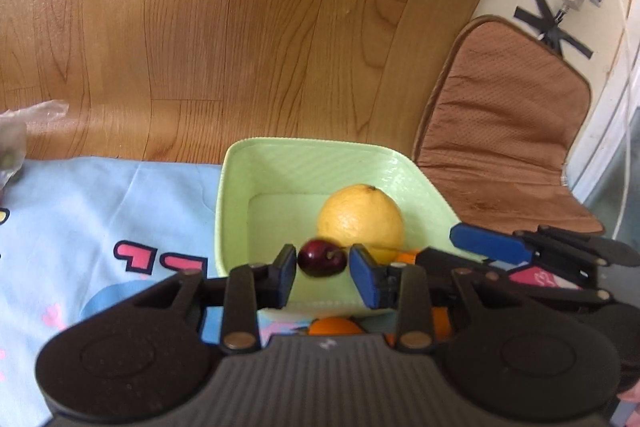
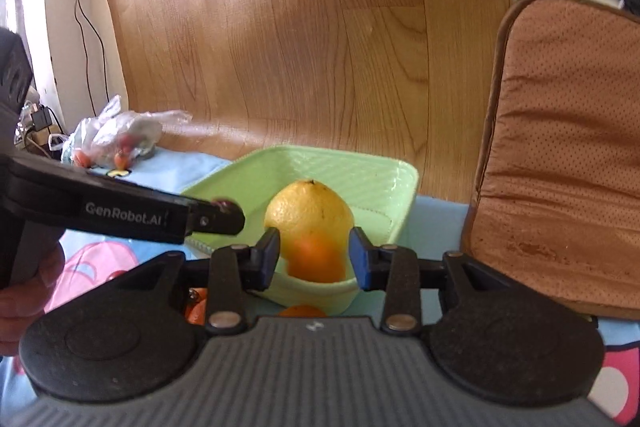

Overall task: Organize fruits
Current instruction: 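Carry the tomato with the left gripper into the bowl while the right carries the tangerine there, then grasp a green cherry tomato with the left gripper while the right grasps a dark purple tomato, then lower the green tomato into the bowl with the left gripper while the right drops the purple one, then withdraw both grippers from the bowl toward the remaining fruit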

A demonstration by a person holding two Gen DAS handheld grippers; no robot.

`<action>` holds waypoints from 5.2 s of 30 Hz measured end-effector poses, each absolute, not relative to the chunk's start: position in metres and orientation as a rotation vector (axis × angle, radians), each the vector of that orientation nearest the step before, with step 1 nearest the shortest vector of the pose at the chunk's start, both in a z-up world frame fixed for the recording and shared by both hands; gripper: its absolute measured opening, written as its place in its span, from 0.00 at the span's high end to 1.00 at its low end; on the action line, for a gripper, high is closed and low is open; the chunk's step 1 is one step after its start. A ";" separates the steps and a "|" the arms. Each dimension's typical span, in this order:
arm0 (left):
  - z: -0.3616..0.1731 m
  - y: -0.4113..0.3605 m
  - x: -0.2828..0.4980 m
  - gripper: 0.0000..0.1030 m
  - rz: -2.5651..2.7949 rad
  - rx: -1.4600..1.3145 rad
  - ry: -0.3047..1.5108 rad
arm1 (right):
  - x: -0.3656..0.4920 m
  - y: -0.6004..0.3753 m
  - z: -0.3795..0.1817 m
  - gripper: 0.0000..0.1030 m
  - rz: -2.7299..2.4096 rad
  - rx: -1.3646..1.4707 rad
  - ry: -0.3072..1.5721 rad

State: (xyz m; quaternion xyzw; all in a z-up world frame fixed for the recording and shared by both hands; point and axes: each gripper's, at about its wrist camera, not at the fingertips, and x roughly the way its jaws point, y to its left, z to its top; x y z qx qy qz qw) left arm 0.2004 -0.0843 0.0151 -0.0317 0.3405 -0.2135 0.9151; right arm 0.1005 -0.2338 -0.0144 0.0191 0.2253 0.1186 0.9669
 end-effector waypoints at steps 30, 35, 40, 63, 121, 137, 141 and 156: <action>-0.014 -0.085 0.050 0.66 -0.556 -0.026 0.650 | 0.027 -0.276 -0.025 0.62 0.233 0.274 0.560; -0.021 -0.129 0.069 0.65 -0.538 0.083 0.632 | 0.033 -0.287 -0.032 0.62 0.258 0.360 0.584; -0.028 -0.145 0.079 0.68 -0.549 0.075 0.661 | 0.039 -0.289 -0.035 0.61 0.297 0.389 0.590; -0.021 -0.019 -0.011 0.73 -0.467 -0.034 0.652 | -0.049 -0.180 -0.038 0.70 0.511 0.030 0.596; 0.016 -0.002 0.112 0.72 -0.401 -0.171 0.578 | 0.036 -0.235 -0.012 0.68 0.231 0.176 0.400; 0.008 -0.019 0.171 0.58 -0.443 -0.100 0.695 | 0.028 -0.198 -0.011 0.68 0.323 0.118 0.404; -0.010 -0.040 0.195 0.62 -0.459 -0.013 0.775 | 0.032 -0.205 -0.022 0.68 0.317 0.139 0.422; 0.030 -0.063 0.212 0.73 -0.508 -0.016 0.673 | 0.033 -0.214 -0.027 0.68 0.301 0.190 0.405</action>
